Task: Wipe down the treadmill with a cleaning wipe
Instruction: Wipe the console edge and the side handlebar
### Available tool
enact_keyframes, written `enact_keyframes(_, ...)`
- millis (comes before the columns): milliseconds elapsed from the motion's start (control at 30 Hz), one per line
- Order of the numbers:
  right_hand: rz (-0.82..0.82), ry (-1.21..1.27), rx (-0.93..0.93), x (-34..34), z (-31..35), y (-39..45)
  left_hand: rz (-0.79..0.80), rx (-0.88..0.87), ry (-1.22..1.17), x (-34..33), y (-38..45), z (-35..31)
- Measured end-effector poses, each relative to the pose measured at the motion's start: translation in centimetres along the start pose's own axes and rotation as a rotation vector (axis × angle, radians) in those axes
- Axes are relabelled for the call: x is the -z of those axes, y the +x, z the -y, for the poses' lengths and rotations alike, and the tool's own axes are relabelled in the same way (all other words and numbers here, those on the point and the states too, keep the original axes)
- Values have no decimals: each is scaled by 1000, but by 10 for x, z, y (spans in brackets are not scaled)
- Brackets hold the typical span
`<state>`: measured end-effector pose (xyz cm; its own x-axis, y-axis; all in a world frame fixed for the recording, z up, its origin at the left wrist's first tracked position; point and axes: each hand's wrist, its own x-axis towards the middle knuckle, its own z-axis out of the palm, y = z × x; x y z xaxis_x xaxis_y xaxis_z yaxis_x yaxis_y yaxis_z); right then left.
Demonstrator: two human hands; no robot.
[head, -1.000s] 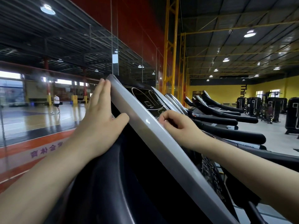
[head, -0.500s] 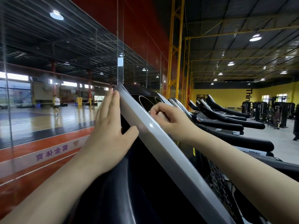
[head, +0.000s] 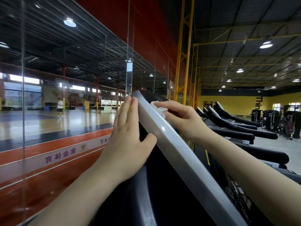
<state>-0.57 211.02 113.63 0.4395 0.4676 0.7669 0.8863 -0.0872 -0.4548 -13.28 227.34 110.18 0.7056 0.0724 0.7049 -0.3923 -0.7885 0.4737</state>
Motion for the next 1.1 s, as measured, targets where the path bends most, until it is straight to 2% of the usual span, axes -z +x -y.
enact_keyframes(67,-35,-160,-24,1,-20,13,7,3,-4,1,0,0)
enact_keyframes(267,-80,-390,-413,1,-82,85,10,3,9,2,0,-1)
enact_keyframes(333,-85,-398,-518,4,-90,108,12,2,20,2,-1,-1)
enact_keyframes(400,-97,-288,-595,2,-88,122,5,1,14,2,-2,0)
enact_keyframes(467,-127,-155,-563,-5,-74,125,-3,-4,6,2,-2,0)
enact_keyframes(533,-118,-88,-389,-18,-41,110,-5,-7,13,3,-2,-1)
enact_keyframes(633,64,-10,-42,-28,14,64,-8,2,5,3,-1,-2)
enact_keyframes(733,211,33,121,-21,30,48,-16,12,0,3,-3,-2)
enact_keyframes(800,194,-122,60,-17,7,71,-16,12,5,3,-3,-4)
enact_keyframes(867,99,-259,-142,-10,-29,101,-22,17,6,2,-3,-4)
enact_keyframes(967,-3,-258,-443,-1,-69,129,-58,47,-25,1,-3,-3)
enact_keyframes(1033,3,-268,-469,-1,-64,137,-93,103,-84,1,-2,-1)
enact_keyframes(1100,48,-276,-373,-7,-38,136,-113,146,-145,1,-1,0)
